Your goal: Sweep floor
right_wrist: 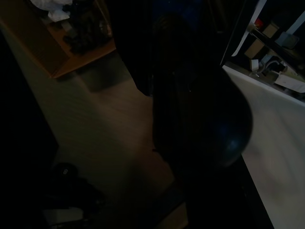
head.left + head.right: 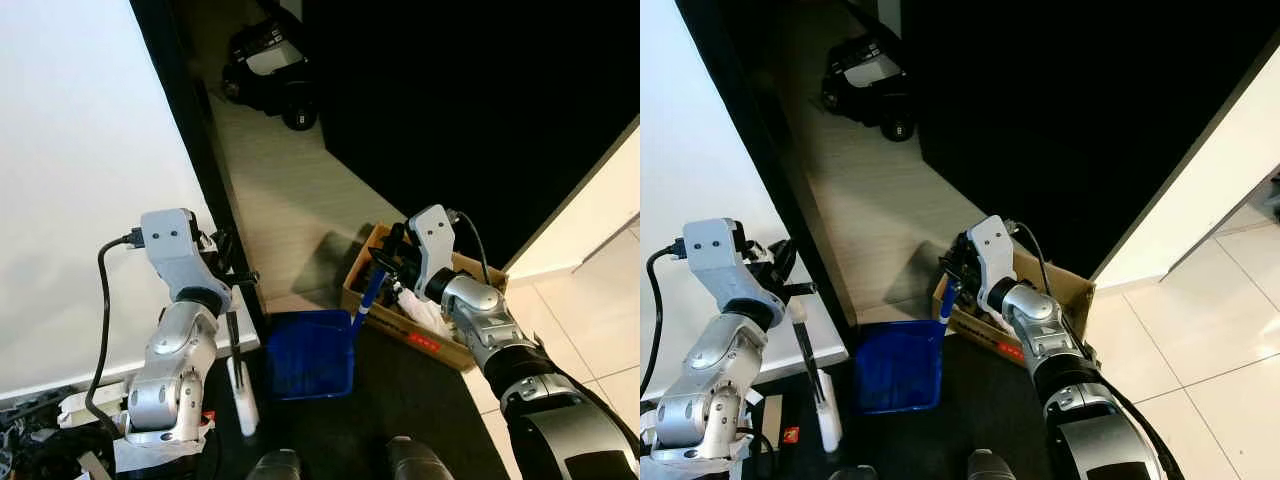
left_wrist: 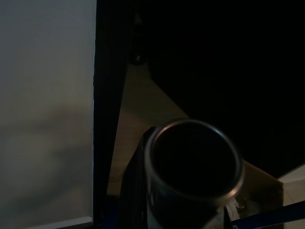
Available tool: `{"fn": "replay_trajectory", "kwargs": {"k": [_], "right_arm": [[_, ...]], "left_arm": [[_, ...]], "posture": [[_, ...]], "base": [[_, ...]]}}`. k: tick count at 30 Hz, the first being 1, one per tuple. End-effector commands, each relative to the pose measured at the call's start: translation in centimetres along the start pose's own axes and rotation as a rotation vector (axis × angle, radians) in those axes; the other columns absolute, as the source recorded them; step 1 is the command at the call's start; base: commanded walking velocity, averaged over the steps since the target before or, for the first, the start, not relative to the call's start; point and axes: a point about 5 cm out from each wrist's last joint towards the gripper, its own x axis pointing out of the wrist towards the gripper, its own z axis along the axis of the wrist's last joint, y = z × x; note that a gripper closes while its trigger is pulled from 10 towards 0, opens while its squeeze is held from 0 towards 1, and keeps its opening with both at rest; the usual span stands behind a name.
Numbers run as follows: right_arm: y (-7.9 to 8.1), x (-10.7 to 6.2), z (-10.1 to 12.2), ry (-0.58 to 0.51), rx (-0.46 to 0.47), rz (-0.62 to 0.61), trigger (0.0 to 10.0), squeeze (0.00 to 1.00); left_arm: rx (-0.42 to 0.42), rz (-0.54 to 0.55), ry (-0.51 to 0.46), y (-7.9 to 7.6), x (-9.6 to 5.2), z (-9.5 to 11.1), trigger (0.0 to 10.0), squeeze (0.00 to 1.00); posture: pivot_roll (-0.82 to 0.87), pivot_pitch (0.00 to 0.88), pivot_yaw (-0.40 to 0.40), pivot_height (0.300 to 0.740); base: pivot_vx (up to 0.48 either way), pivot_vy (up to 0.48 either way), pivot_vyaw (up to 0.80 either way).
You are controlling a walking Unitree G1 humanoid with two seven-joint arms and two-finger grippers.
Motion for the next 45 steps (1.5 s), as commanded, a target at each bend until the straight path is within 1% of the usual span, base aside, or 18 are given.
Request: {"fn": "replay_trajectory", "kwargs": {"k": [1, 12, 29, 40, 45], "right_arm": [[0.0, -0.07, 0.25, -0.03, 0.02, -0.011, 10.0, 0.0], [-0.03, -0.13, 0.09, -0.021, 0.018, -0.01, 10.0, 0.0], [-0.04, -0.26, -0.13, -0.015, 0.024, -0.016, 10.0, 0.0], [-0.14, -0.31, -0.16, -0.014, 0.024, -0.023, 10.0, 0.0], [-0.59, -0.43, 0.03, -0.018, 0.019, -0.041, 10.0, 0.0]], "left_arm": [[0.005, -0.006, -0.007, -0.2, 0.03, 0.24, 10.0, 0.0], [0.007, 0.001, -0.007, -0.07, 0.07, 0.14, 10.0, 0.0], [0.012, 0.002, -0.002, 0.0, 0.07, 0.04, 10.0, 0.0], [0.02, -0.008, -0.008, -0.04, 0.06, 0.15, 10.0, 0.0], [0.03, -0.048, -0.005, -0.26, 0.02, 0.15, 10.0, 0.0]], "posture": [[0.07, 0.049, -0.02, 0.74], [0.07, 0.039, -0.02, 0.74], [0.06, 0.047, -0.016, 0.74], [0.07, 0.051, -0.016, 0.74], [0.07, 0.051, -0.014, 0.74]], "base": [[0.0, 0.439, 0.0], [0.0, 0.438, 0.0], [0.0, 0.437, 0.0], [0.0, 0.0, 0.0], [0.0, 0.0, 0.0]]}}
